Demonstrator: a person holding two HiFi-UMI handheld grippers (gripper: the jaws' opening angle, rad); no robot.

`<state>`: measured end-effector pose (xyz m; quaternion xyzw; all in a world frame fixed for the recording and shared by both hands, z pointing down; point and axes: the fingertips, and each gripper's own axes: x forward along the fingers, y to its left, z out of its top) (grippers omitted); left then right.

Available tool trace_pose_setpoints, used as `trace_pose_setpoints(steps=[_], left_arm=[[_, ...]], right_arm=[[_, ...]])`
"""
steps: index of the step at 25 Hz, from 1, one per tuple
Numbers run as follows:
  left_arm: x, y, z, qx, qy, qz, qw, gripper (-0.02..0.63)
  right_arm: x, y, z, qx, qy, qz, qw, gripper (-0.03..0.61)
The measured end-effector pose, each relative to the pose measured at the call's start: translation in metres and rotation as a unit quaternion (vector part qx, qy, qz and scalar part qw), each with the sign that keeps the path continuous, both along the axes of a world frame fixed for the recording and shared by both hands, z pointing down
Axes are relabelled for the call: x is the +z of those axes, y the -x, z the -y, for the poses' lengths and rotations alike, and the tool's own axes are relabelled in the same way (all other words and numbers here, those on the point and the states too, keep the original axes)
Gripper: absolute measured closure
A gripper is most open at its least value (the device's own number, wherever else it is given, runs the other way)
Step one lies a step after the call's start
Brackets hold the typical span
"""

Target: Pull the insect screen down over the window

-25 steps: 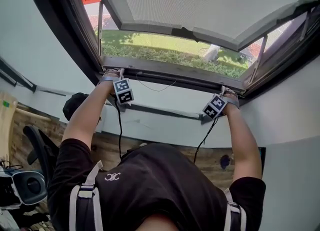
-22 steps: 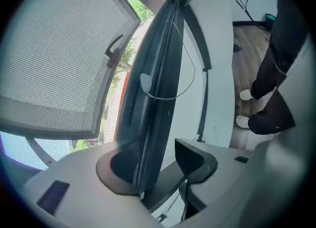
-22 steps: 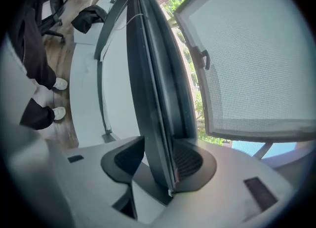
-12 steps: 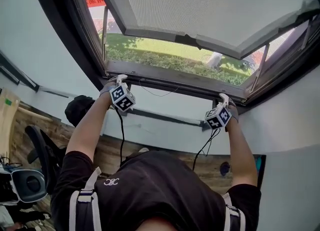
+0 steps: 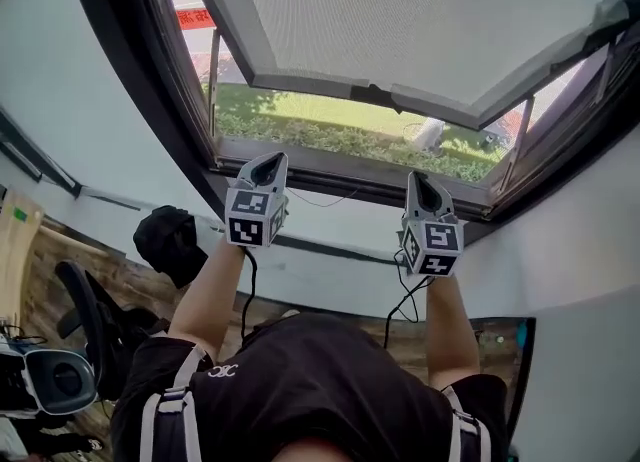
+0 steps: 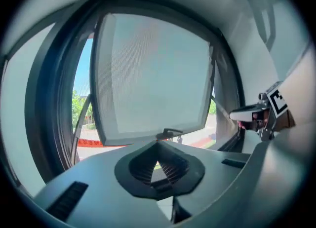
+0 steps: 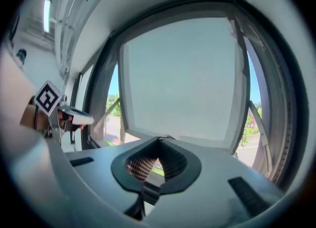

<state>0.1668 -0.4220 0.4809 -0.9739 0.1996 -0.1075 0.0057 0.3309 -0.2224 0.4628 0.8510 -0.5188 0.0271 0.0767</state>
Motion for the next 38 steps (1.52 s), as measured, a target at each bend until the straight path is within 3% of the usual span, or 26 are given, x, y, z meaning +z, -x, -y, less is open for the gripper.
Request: trace_pose_setpoints(steps=[3,7,10,14,21,38], left_arm=[[-0.027,0.000,-0.026,-0.005,-0.006,-0.041,0.9991,0.604],[-0.032,0.003,-0.043,-0.014,0.011,-0.057,0.9982,0.604],[-0.029,0.003,-0.048,-0.013,0.028,-0.060,0.9978,0.604],[-0.033,0.004,-0.054,-0.008,0.017,-0.061,0.9980,0.604],[-0.032,0.004,-0.063,0.007,0.037,-0.063,0.9973,0.604],[-0.039,-0.006,-0.083,0.005,0.004,-0.055,0.9985,0.604]], right_arm=[[-0.027,0.022,0.000,0.002,-0.074,0.032,0.997,0.574],[-0.037,0.039,-0.006,0.029,-0.104,0.020,0.994,0.575],[-0.036,0.048,-0.003,0.033,-0.103,0.009,0.994,0.575],[-0.028,0.054,0.002,0.023,-0.080,0.018,0.996,0.575],[-0.034,0.061,0.001,0.012,-0.089,0.015,0.996,0.575],[-0.043,0.050,-0.009,-0.002,-0.099,0.008,0.995,0.575]])
